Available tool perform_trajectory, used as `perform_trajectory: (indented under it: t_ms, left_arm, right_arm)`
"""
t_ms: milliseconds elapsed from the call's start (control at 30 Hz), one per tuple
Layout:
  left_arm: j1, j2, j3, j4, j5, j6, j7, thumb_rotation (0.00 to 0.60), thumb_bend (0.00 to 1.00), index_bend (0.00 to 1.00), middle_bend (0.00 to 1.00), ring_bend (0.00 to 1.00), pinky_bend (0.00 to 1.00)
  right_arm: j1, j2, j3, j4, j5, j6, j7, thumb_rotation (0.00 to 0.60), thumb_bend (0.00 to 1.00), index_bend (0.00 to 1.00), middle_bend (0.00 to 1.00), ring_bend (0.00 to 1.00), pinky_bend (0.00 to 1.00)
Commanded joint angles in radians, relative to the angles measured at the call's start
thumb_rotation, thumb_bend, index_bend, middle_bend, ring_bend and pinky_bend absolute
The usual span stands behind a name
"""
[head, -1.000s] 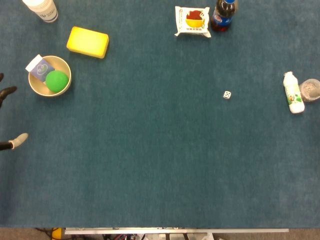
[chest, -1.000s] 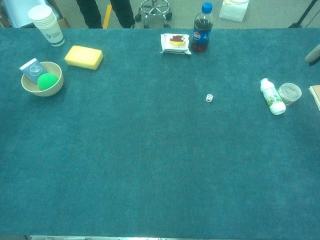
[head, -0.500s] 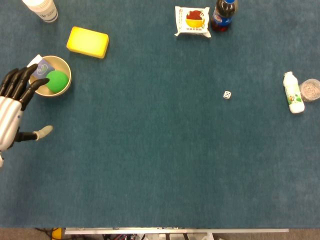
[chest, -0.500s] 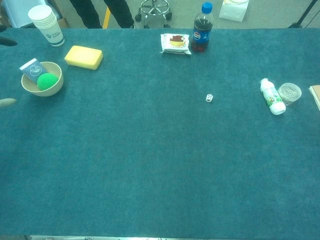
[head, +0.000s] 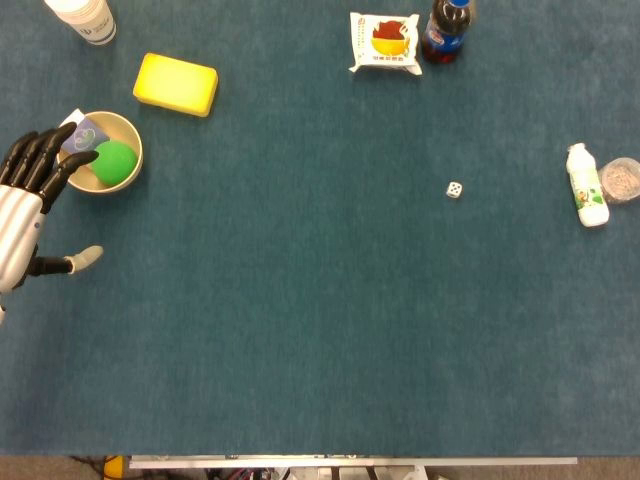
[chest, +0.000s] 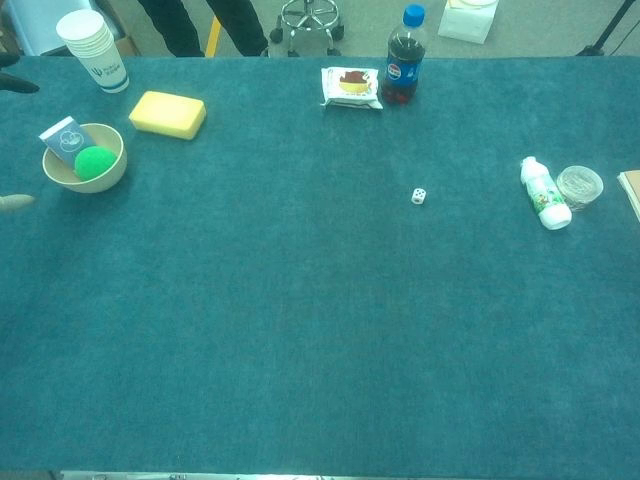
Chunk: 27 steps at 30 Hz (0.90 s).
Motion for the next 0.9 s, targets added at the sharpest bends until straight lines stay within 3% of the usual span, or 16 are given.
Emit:
perform_trajectory:
  t_ms: [33,900]
  left_arm:
    - [0.003,0.000,0.005,0.004,0.006,0.008,0.004,0.600,0.00,0.15,0.00,0.00,0.04]
    - [0.050,0.006,0.021,0.010,-0.020,0.052,0.001,0.600,0.00,0.15,0.00,0.00,0.04]
  right_arm:
    - [0.028,0.010,0.014,-0.023,0.005,-0.036,-0.023,0.600,1.00,0.43,0.46,0.38,0.64]
    - [0.139,0.020,0.035,-0.043,0.024,-0.201,-0.064,0.600,1.00,0.43,0.47,0.38,0.64]
